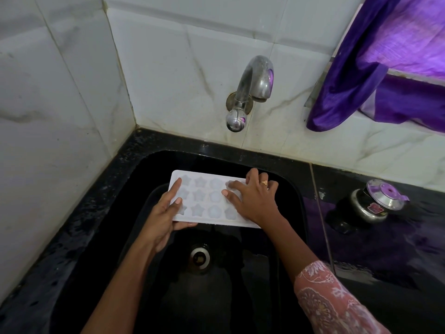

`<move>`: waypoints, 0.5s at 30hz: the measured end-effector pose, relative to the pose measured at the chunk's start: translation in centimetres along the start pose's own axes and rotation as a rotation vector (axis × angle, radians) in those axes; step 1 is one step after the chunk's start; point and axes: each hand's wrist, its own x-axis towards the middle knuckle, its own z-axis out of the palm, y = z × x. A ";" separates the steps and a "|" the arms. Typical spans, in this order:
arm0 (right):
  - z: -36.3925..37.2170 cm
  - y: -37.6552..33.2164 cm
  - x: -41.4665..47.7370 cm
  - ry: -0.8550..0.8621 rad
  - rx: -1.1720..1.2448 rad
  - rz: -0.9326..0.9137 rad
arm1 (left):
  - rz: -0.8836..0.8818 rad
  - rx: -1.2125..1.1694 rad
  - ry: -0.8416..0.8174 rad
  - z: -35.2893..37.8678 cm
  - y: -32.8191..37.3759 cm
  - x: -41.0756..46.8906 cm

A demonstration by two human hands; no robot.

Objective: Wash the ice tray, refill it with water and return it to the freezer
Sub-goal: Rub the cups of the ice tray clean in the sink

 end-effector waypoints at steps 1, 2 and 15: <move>0.0 -0.1 0.0 -0.004 -0.003 -0.001 | 0.001 -0.001 0.003 0.0 0.0 0.0; 0.1 -0.2 0.0 -0.009 -0.004 -0.003 | 0.001 -0.002 0.007 -0.1 0.1 0.0; -0.6 -2.1 -0.2 0.055 0.109 -0.076 | -0.002 -0.009 0.010 0.3 0.4 -0.2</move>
